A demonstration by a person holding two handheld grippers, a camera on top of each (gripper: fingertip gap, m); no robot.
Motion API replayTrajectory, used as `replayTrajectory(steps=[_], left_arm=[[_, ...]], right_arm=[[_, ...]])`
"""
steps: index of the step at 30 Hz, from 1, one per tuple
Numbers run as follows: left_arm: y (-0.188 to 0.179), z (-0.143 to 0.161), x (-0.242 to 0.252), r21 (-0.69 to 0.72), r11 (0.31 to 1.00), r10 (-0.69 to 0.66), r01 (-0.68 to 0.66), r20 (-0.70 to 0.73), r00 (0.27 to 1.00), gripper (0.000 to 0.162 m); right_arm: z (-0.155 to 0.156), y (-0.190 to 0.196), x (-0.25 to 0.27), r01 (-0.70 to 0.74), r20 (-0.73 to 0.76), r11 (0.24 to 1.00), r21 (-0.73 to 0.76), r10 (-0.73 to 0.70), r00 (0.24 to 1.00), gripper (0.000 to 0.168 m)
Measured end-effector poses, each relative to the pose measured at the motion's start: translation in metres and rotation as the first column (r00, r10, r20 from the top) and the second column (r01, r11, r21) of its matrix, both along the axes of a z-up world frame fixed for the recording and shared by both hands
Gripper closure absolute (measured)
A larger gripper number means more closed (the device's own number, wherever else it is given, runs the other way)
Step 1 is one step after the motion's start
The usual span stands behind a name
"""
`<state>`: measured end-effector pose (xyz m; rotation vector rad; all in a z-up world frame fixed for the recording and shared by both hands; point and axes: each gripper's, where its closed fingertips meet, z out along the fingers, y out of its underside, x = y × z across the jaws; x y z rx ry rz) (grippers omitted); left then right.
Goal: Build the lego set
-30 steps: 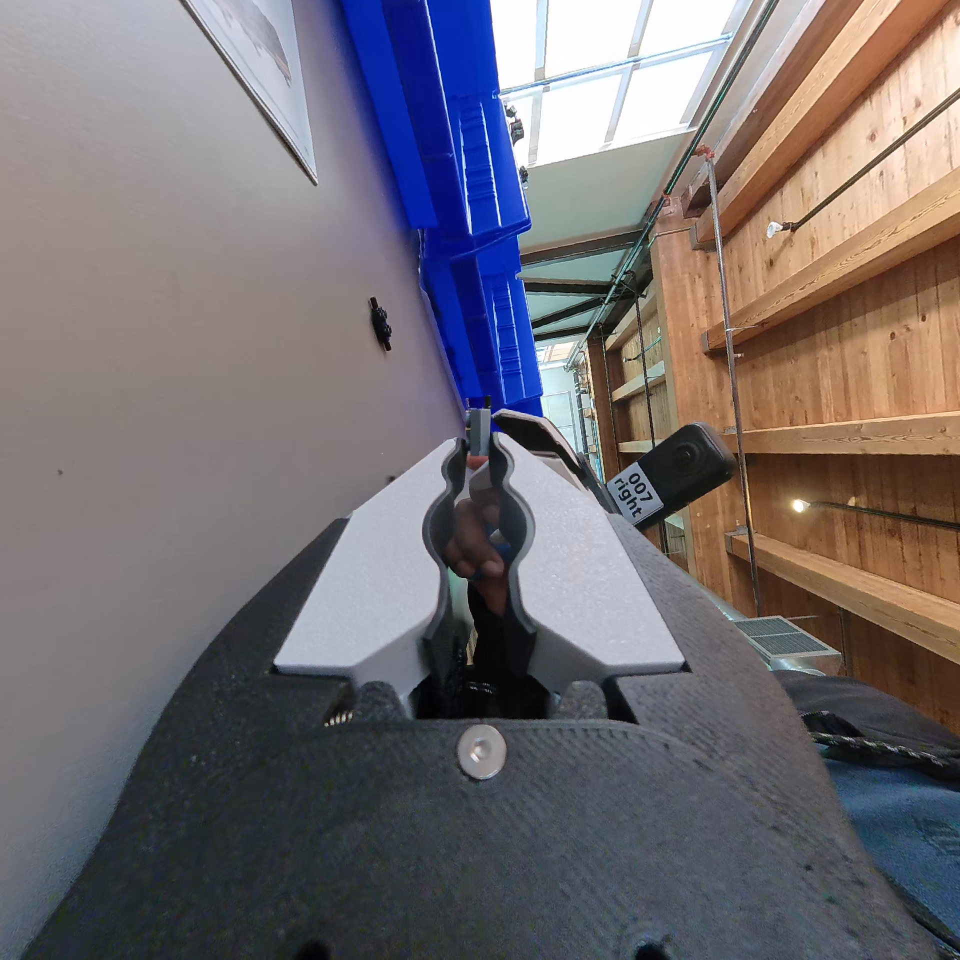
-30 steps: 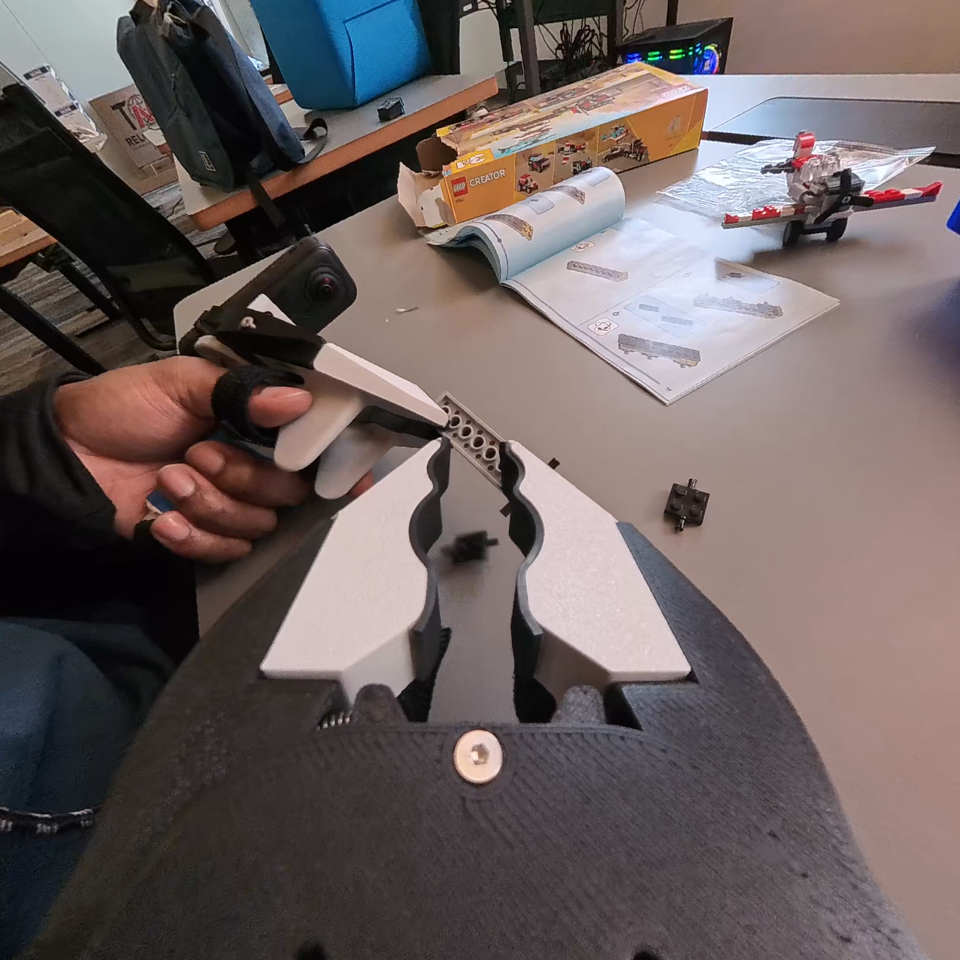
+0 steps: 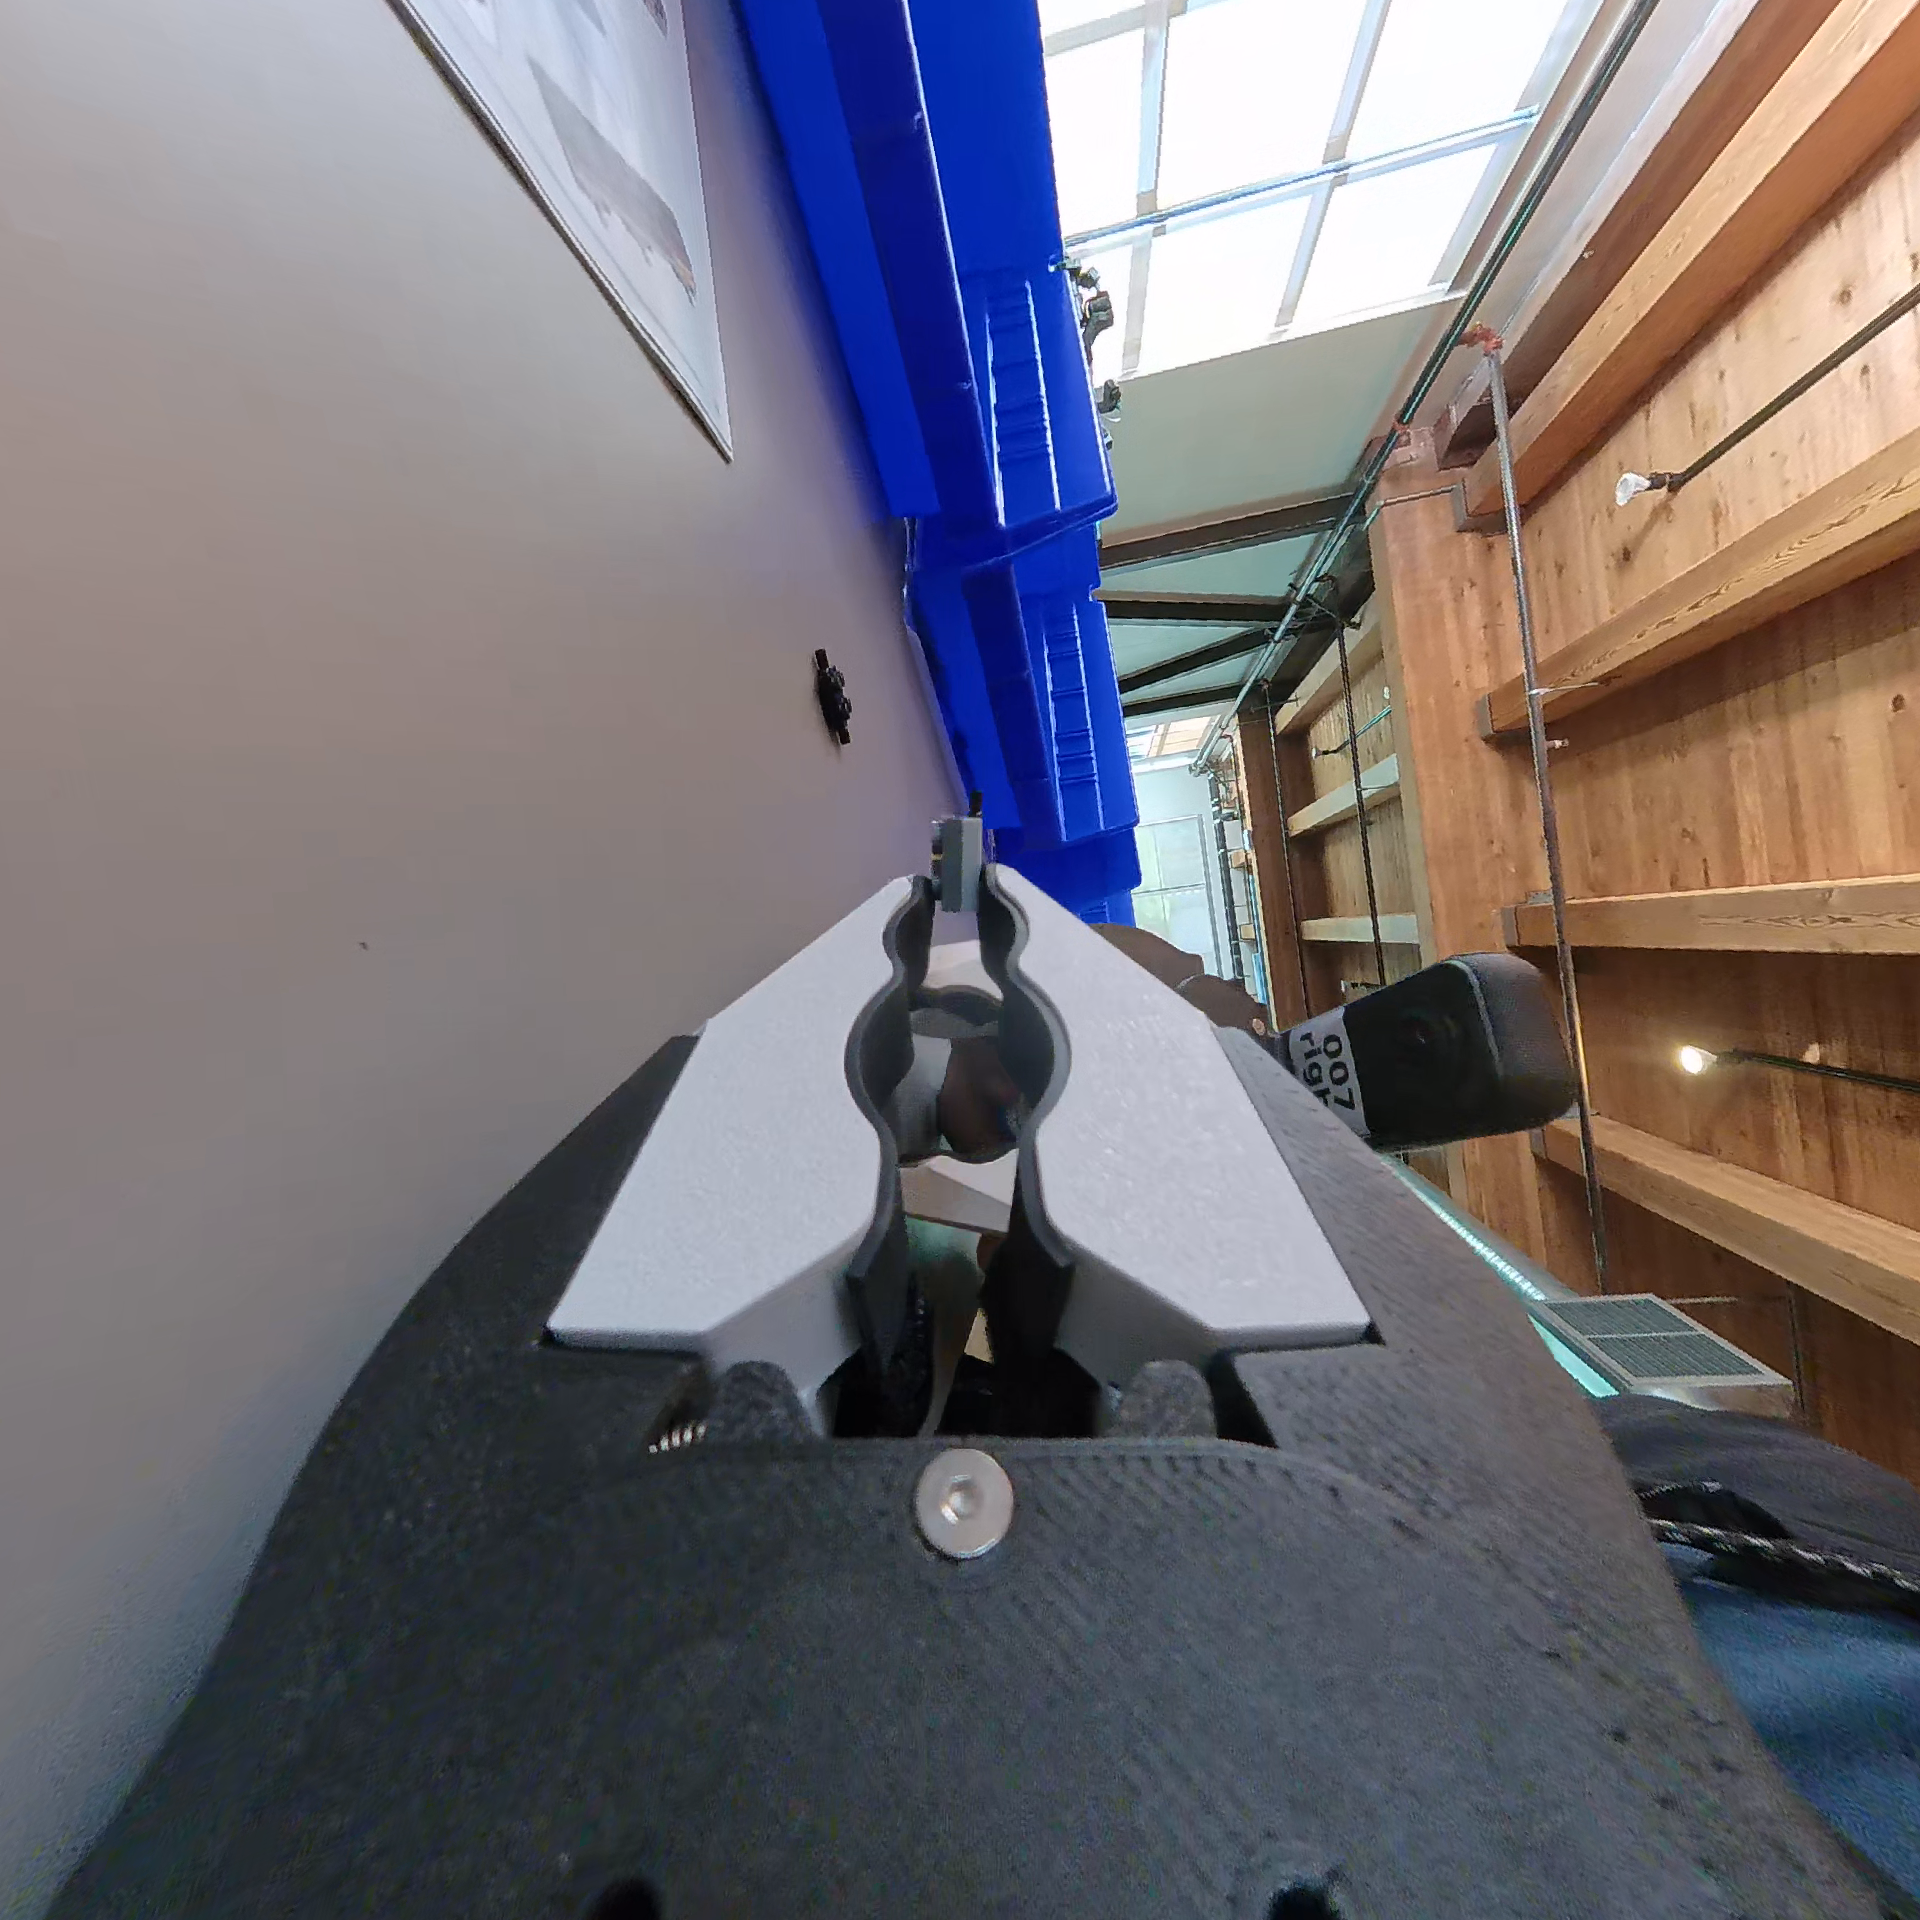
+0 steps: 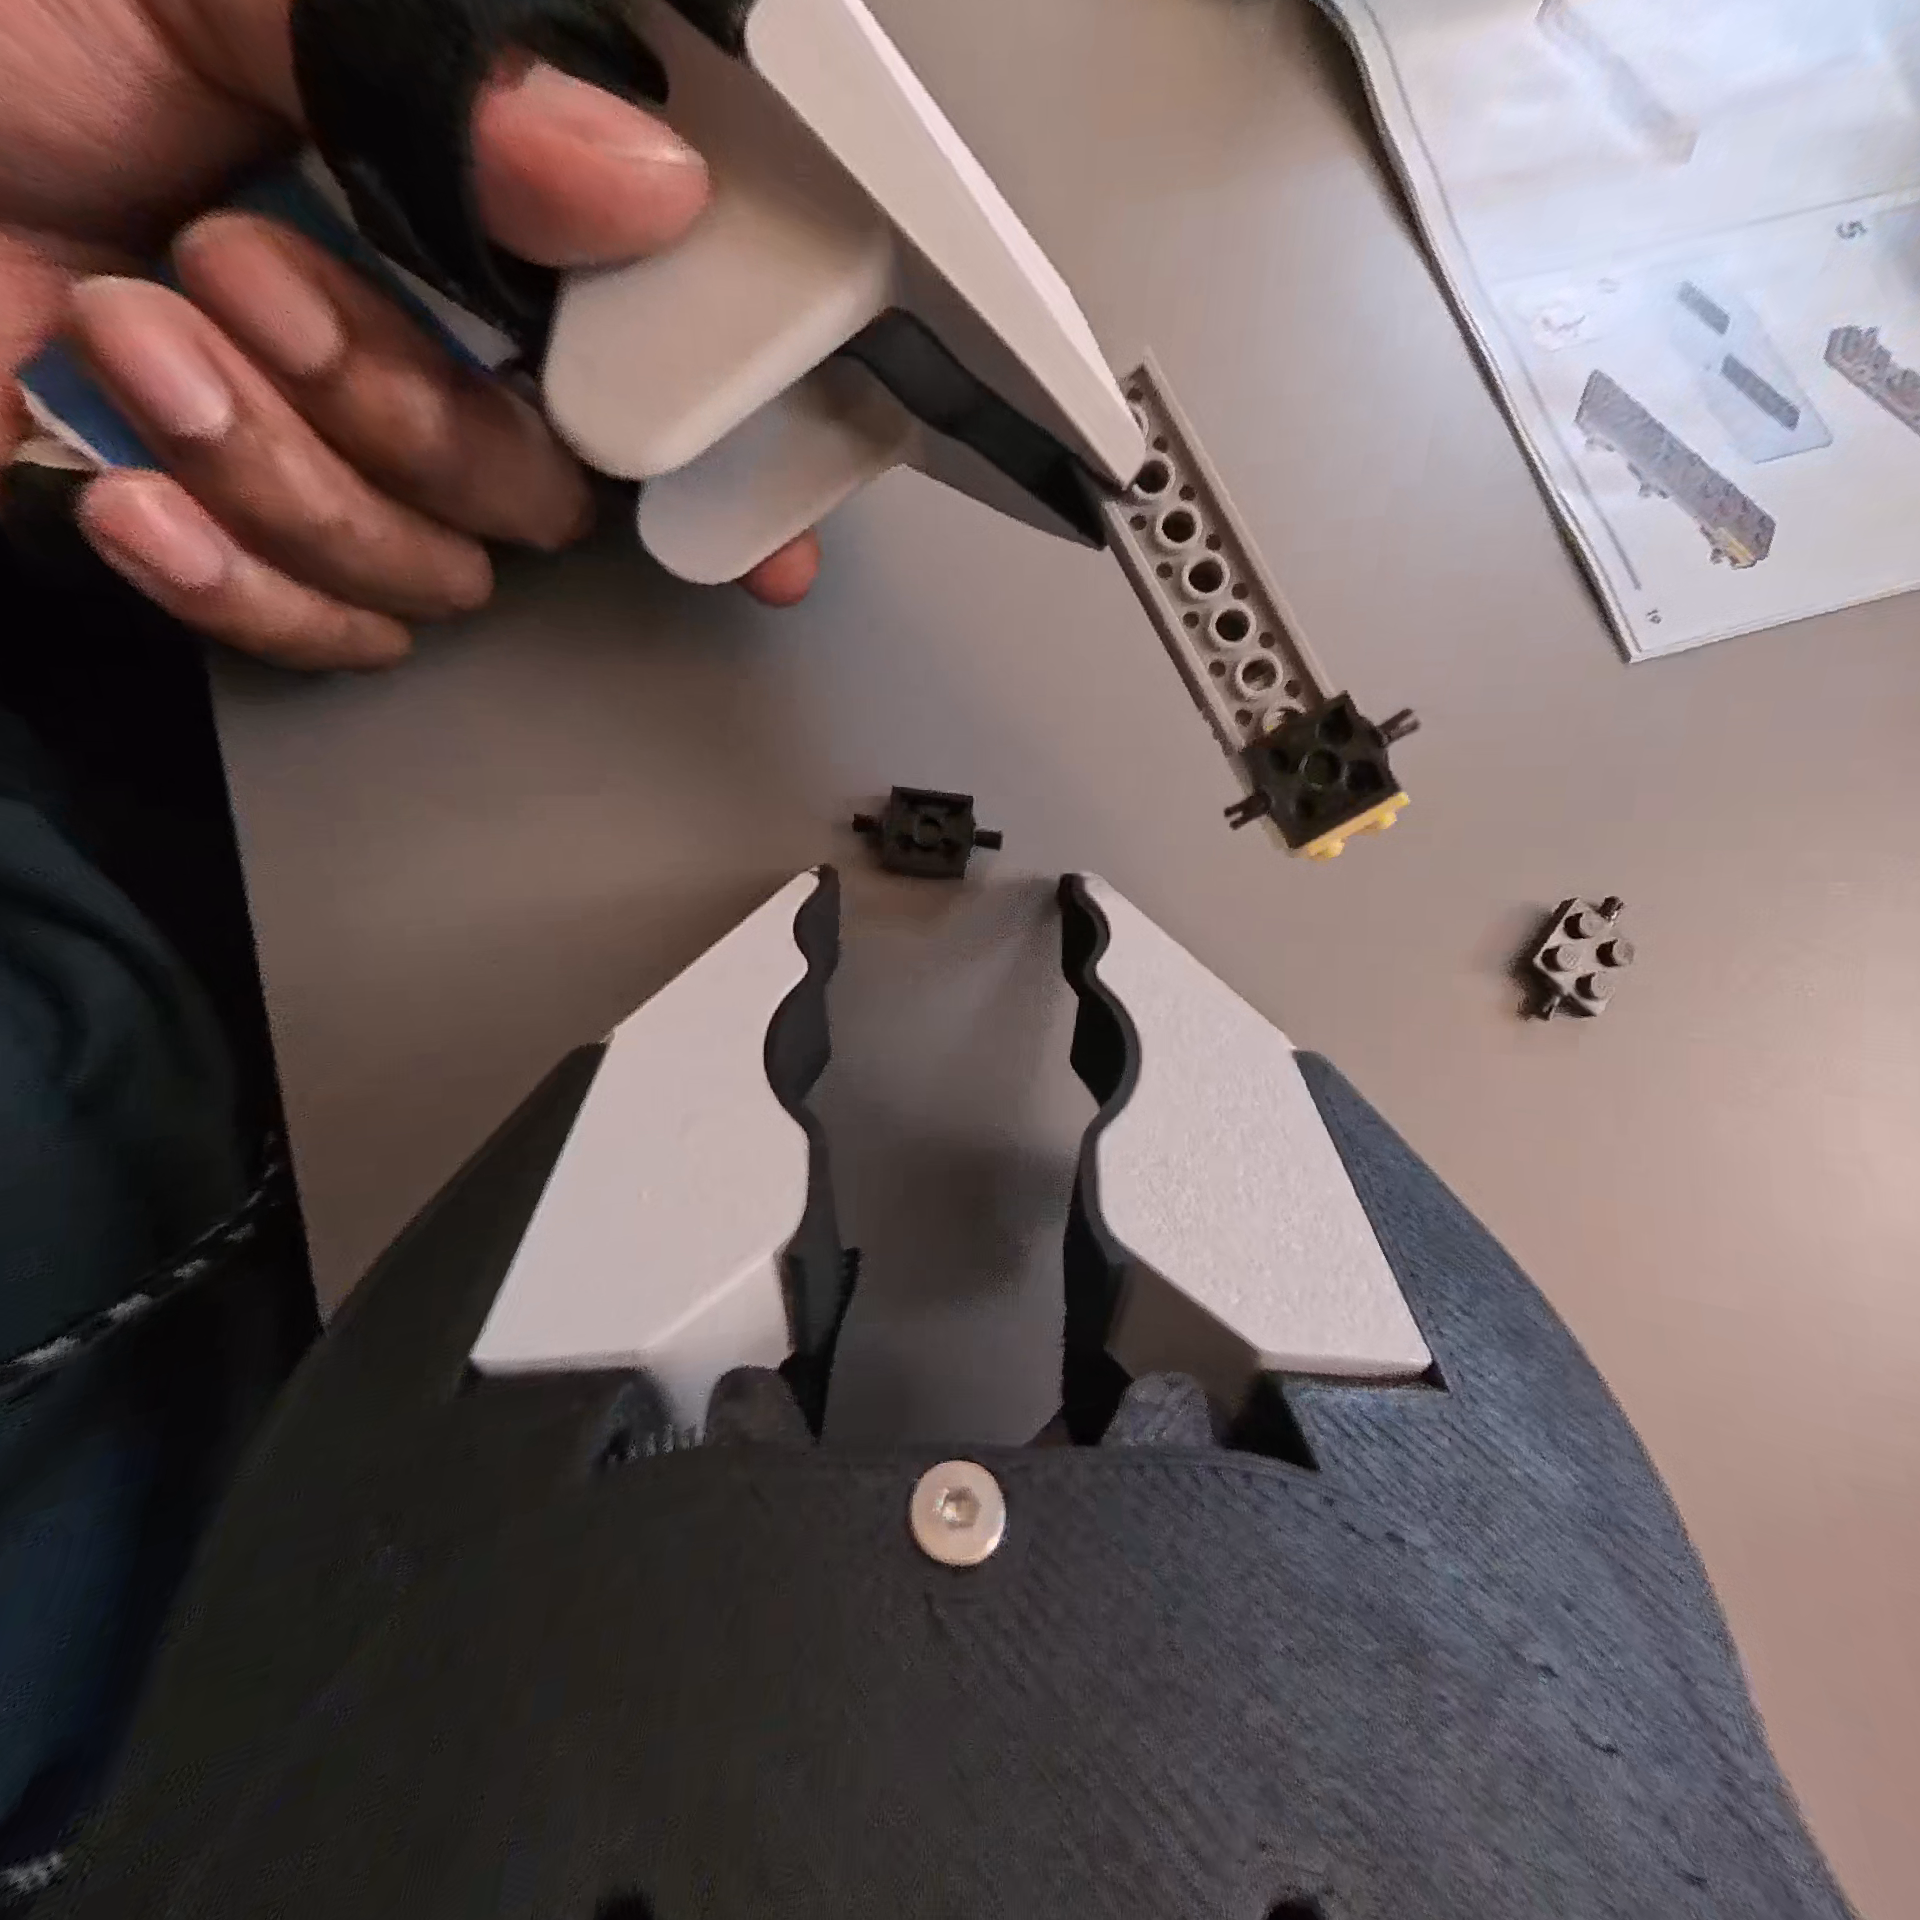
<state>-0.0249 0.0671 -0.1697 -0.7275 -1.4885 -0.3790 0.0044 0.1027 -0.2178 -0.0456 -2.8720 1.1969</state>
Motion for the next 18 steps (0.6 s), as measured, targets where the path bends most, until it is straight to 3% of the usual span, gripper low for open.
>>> replayTrajectory(steps=[6, 9, 18], left_arm=[[0.0, -0.002, 0.001, -0.01, 1.0, -0.002, 0.002, 0.007, 1.0, 0.155], [0.0, -0.002, 0.001, -0.01, 1.0, -0.004, 0.004, 0.009, 1.0, 0.155], [0.001, -0.002, 0.002, 0.009, 1.0, -0.016, 0.016, 0.013, 1.0, 0.155]], right_arm=[[0.0, -0.009, 0.002, 0.023, -0.007, 1.0, -0.003, -0.023, 1.0, 0.126], [0.001, -0.012, 0.004, 0.006, -0.018, 1.0, -0.007, -0.006, 1.0, 0.139], [0.018, -0.012, 0.014, -0.103, -0.001, 0.99, -0.094, 0.103, 0.995, 0.139]])
